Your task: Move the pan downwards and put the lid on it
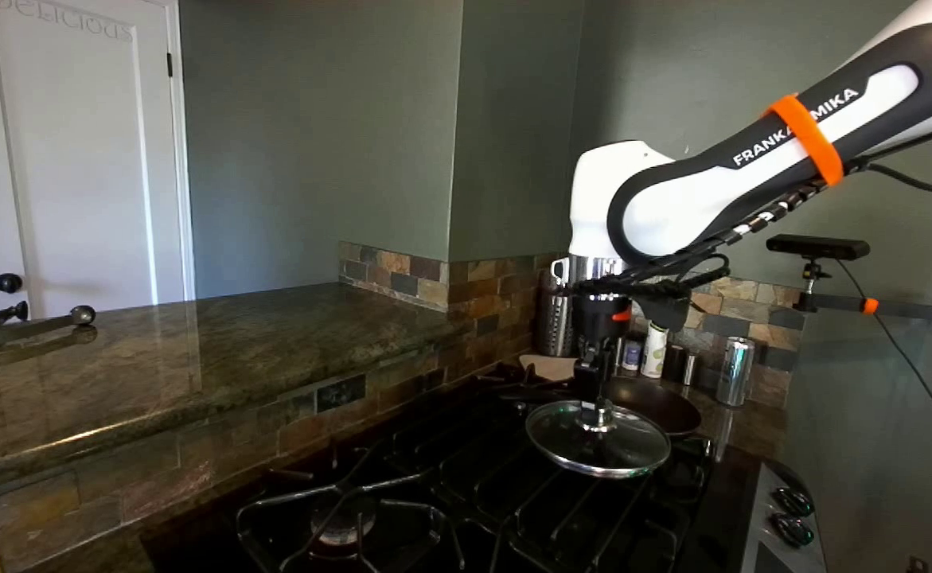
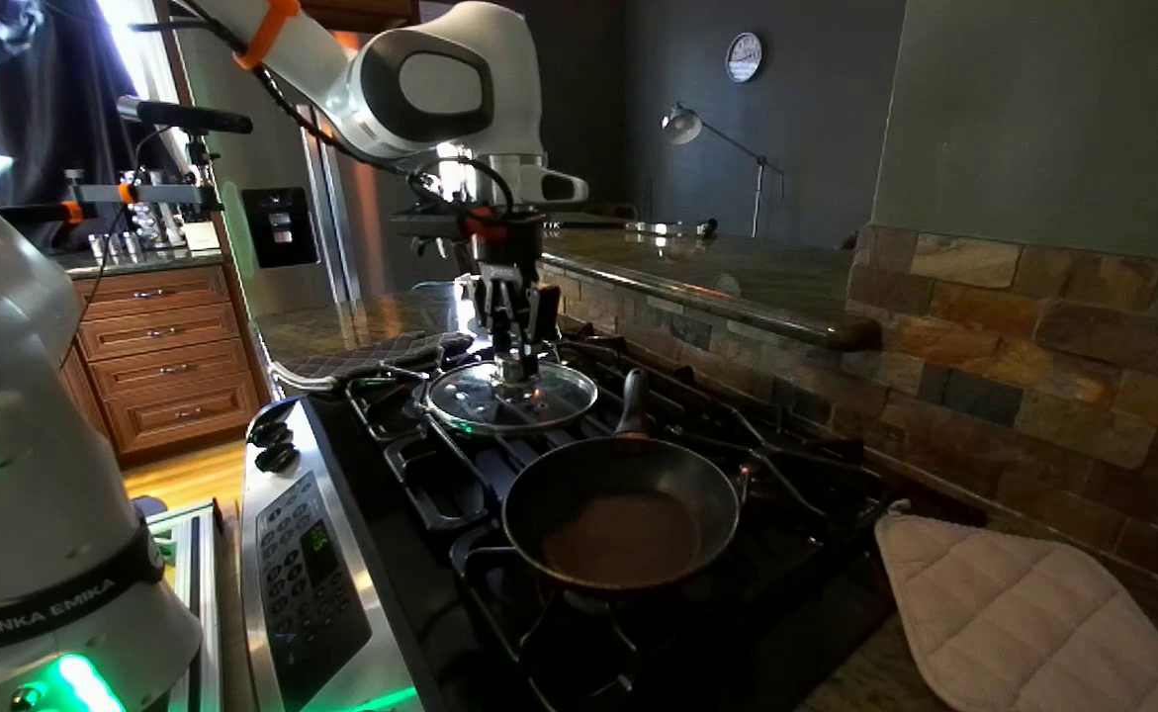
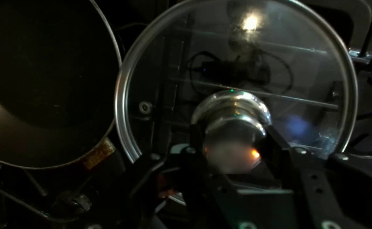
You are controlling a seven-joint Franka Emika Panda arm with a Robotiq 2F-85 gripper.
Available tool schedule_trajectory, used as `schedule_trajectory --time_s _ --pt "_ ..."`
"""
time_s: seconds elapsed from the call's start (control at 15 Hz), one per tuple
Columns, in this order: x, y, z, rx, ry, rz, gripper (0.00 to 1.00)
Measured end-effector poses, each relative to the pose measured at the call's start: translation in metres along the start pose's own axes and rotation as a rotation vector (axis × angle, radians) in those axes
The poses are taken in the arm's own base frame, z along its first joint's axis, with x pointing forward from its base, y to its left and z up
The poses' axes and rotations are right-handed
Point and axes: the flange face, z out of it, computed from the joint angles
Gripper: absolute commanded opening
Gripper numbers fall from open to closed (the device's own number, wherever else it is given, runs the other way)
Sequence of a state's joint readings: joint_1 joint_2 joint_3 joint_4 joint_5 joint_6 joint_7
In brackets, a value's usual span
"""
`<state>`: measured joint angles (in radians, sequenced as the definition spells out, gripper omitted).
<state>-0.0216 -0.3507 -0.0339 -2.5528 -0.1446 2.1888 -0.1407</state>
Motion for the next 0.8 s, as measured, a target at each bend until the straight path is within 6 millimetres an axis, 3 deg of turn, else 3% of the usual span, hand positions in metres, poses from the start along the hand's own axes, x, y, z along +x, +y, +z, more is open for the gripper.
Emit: schedule_trajectory --time_s 0.8 --pt "-0.036 0.062 0.002 0.017 0.008 0.15 0.23"
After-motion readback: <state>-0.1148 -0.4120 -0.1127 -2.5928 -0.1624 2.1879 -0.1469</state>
